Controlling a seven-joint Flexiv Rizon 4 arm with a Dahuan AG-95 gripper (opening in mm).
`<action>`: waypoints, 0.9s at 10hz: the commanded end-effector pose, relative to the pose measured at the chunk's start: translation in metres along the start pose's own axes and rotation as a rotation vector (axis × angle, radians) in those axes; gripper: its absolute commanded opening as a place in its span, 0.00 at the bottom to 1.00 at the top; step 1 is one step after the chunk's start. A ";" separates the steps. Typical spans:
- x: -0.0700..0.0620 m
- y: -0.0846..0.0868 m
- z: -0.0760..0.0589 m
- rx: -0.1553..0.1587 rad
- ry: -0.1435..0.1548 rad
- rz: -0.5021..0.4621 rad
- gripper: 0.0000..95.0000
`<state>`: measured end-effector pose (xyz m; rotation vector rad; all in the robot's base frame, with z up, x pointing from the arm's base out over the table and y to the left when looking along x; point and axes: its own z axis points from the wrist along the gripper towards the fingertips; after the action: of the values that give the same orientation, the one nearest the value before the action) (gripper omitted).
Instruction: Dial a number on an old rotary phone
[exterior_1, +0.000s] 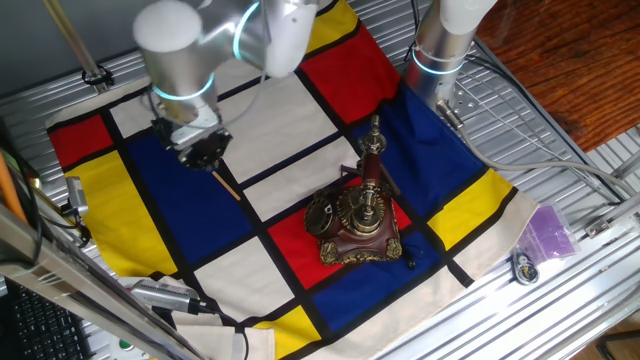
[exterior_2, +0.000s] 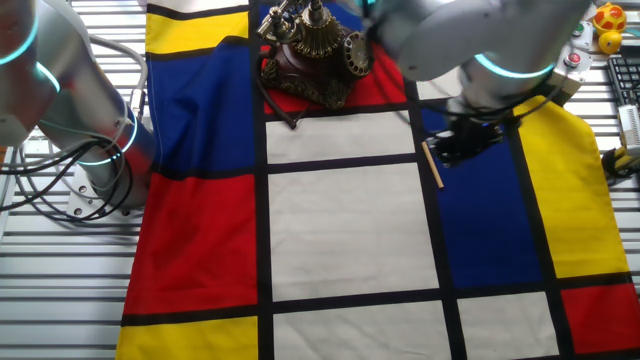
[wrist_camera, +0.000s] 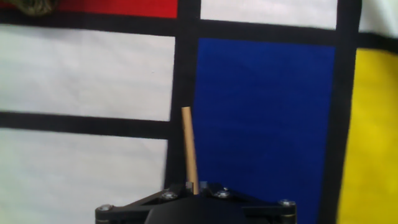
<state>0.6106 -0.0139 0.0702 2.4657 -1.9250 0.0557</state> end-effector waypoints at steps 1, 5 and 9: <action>0.000 -0.003 0.010 0.011 0.000 -0.032 0.40; -0.004 0.001 0.022 0.023 -0.032 -0.015 0.20; -0.006 0.004 0.034 0.034 -0.064 0.007 0.20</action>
<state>0.6066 -0.0099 0.0358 2.5127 -1.9747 0.0139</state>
